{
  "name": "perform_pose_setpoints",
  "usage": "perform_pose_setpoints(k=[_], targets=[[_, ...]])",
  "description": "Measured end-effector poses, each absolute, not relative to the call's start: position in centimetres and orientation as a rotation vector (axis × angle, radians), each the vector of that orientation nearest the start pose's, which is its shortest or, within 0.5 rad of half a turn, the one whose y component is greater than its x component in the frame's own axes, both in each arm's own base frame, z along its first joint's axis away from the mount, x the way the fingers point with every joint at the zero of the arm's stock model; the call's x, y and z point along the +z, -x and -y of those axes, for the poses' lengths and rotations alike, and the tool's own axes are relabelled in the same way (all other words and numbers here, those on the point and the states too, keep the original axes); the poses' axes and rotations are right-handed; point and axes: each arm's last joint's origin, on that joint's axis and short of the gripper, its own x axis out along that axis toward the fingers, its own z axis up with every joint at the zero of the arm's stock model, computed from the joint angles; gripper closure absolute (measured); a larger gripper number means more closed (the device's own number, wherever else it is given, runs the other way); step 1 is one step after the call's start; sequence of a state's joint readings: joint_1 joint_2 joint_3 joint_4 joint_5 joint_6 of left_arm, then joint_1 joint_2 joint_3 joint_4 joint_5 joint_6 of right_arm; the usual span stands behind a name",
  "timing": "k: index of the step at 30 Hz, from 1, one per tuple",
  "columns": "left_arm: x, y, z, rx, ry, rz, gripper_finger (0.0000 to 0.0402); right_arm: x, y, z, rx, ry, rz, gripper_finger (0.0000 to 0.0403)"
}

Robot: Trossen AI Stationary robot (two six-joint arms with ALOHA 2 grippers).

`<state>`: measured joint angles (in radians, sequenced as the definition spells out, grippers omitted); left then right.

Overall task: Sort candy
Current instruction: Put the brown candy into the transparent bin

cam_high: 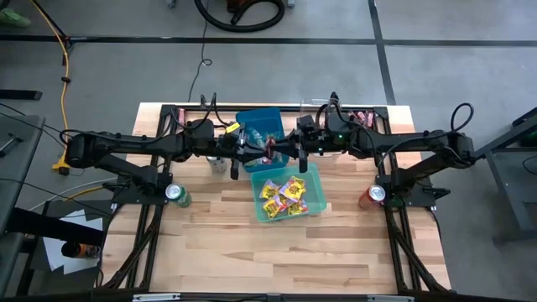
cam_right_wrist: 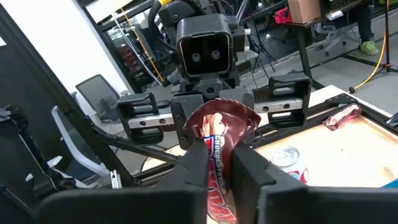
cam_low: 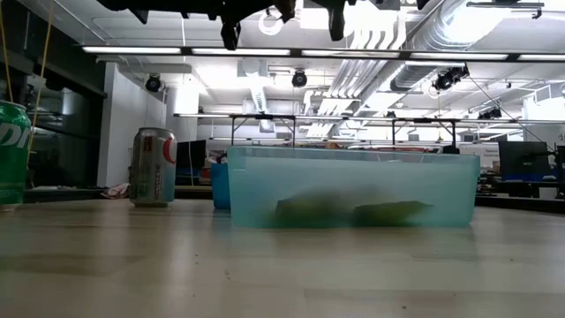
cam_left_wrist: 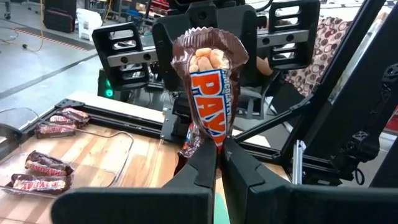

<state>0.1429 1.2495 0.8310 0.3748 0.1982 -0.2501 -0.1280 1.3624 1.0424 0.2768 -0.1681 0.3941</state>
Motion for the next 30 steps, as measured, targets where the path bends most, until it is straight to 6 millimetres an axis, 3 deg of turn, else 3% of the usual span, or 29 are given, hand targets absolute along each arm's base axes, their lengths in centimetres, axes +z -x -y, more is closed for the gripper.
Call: perform_pose_setpoints(k=[3,8,14,19,24,30], targets=[[30.5,-27.9,-3.4,-0.048,0.261,-0.049,0.0401,33.7,-31.1,3.5,0.031,-0.399,-0.051,0.0395],[30.5,-27.8,-3.8,-0.034,0.324,-0.055,0.0379,33.7,-31.1,3.5,0.029,-0.398,-0.052,0.0398],[30.6,-27.5,-4.6,-0.049,0.398,-0.084,0.0298,33.7,-31.0,4.0,0.017,-0.385,-0.05,0.04],[31.4,-26.0,-5.3,0.002,0.386,-0.182,0.0218,33.7,-30.7,4.9,-0.007,-0.363,-0.062,0.04],[31.5,-23.0,-6.0,0.085,0.349,-0.32,0.0177,33.7,-28.3,6.6,-0.117,-0.288,-0.192,0.0401],[29.0,-20.3,-6.0,0.222,0.404,-0.353,0.0176,31.6,-24.7,9.4,-0.324,-0.251,-0.402,0.0401]])
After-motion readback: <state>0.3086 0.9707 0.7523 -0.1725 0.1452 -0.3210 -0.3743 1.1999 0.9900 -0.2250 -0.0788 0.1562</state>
